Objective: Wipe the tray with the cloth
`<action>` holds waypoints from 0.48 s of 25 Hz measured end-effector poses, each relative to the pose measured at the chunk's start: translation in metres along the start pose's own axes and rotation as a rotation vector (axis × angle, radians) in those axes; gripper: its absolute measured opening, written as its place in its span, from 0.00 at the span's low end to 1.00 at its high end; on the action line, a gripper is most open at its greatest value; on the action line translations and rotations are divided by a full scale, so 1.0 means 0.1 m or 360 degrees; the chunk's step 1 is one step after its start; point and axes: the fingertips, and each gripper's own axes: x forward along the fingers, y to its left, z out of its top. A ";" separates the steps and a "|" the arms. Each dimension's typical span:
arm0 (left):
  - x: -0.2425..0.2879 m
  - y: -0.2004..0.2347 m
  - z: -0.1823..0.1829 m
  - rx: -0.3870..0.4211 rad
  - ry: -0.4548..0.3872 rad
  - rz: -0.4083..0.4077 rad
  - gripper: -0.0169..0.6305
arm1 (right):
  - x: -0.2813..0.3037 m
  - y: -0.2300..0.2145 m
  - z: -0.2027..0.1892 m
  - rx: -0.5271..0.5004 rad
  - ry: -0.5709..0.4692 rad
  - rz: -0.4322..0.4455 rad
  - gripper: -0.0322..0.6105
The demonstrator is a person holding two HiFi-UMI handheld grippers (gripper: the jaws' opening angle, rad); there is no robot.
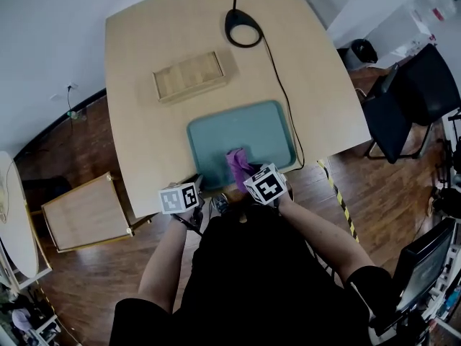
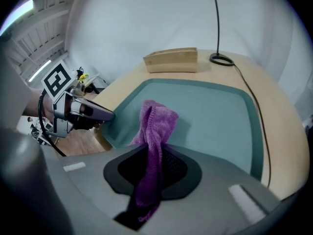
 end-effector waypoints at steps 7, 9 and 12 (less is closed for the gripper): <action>0.03 0.05 -0.03 0.0028 0.0004 0.0038 0.12 | -0.28 -0.71 -0.29 0.0060 0.0007 -0.0156 0.14; 0.03 0.06 -0.03 0.0047 -0.0002 0.0051 0.12 | -0.35 -0.85 -0.33 0.0074 0.0007 -0.0187 0.14; 0.03 0.07 -0.04 0.0073 -0.0006 0.0074 0.12 | -0.40 -1.07 -0.47 0.0089 0.0025 -0.0222 0.14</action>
